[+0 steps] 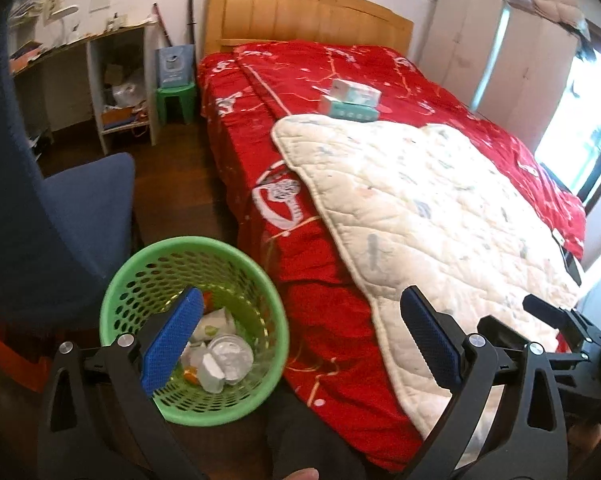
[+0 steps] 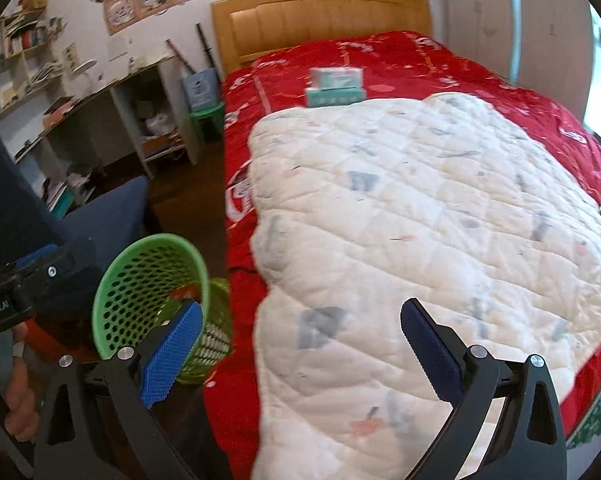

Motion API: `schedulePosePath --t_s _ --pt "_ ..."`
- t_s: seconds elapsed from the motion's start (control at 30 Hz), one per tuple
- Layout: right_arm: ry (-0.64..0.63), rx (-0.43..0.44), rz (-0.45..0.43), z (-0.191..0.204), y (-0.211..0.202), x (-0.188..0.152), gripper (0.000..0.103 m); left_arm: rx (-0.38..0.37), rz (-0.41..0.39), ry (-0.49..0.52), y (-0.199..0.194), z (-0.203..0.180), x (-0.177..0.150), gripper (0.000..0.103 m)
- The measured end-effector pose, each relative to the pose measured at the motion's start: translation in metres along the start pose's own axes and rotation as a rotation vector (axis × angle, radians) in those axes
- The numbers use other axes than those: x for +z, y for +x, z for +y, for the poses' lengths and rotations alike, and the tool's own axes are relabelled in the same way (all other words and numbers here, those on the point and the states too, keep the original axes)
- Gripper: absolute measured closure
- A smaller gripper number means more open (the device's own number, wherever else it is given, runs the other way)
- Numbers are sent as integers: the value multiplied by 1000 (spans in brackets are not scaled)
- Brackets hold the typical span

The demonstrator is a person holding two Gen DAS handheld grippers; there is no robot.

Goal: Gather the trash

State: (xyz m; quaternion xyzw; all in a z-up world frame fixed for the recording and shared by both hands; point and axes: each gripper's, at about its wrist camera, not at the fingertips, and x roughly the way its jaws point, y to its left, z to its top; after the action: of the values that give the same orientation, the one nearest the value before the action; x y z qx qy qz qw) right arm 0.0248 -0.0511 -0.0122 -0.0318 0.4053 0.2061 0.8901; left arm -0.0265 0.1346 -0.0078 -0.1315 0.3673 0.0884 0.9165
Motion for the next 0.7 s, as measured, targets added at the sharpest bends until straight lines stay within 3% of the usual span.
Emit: schedulePosePath --t_s 0.23,0.7 --pt "24 -66 -16 -22 -8 -4 7 -20 -1 31 2 -21 3 6" --pt "105 -115 -44 -60 -24 -6 7 -24 -14 111 4 -59 3 5"
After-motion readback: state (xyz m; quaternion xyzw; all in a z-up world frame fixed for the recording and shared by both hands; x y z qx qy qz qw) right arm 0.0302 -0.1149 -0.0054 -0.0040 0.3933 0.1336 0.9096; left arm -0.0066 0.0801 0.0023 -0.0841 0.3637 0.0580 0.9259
